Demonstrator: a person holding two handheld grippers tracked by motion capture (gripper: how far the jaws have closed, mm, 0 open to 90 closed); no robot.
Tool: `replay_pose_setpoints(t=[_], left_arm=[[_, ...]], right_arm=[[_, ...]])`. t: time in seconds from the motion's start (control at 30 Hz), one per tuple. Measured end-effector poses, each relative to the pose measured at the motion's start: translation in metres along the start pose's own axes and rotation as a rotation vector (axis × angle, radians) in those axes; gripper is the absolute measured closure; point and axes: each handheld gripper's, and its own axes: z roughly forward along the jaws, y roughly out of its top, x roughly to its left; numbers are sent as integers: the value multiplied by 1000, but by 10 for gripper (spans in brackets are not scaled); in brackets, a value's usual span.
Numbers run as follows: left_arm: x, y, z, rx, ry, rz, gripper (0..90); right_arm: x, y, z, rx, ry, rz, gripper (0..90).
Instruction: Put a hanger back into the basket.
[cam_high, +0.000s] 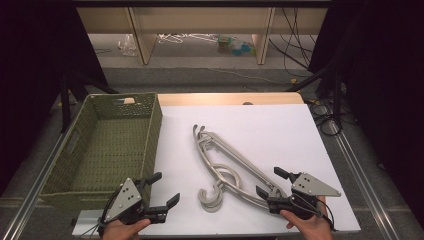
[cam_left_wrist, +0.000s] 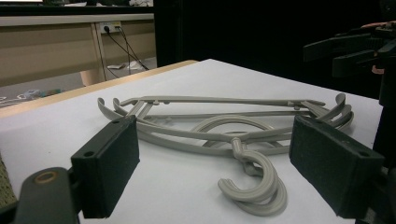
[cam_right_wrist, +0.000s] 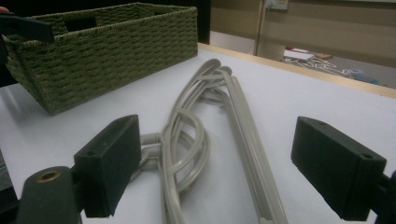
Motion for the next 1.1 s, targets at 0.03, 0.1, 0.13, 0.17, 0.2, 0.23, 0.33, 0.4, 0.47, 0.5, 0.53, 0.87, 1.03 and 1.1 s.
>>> replay_pose_setpoints(t=[0.03,0.1,0.13,0.17,0.2,0.23,0.33,0.4,0.47,0.5,0.53,0.87,1.03,1.1], left_arm=[[0,0,0,0,-1,-1,159],[-1,0,0,-2,-1,-3,159],[-1,0,0,-2,-1,-4,159],[-1,0,0,-2,-1,-4,159],[-1,0,0,-2,-2,-6,159],[-1,0,0,-1,-2,-6,159],[-1,0,0,-1,-2,-6,159],[-1,0,0,-2,-2,-6,159],[-1,0,0,0,-1,-6,159],[-1,0,0,1,-2,-6,159],[-1,0,0,2,-2,-5,159],[-2,0,2,-3,3,3,160],[-1,0,1,3,5,12,160],[-1,-1,2,-12,-5,10,160]], right_arm=[[0,0,0,0,1,0,169],[0,0,1,-4,3,-1,169],[0,0,2,6,10,-1,168],[0,0,2,6,10,-1,168],[1,-1,3,7,8,-7,168],[1,0,3,19,14,-7,168],[2,0,5,37,19,-25,169],[3,0,6,53,17,-38,170],[3,-1,8,63,24,-54,178],[4,-1,9,66,27,-58,180],[4,-1,10,83,32,-62,183],[3,-2,31,255,118,-159,308],[6,-1,46,344,172,-201,382],[7,-3,53,396,188,-215,404]])
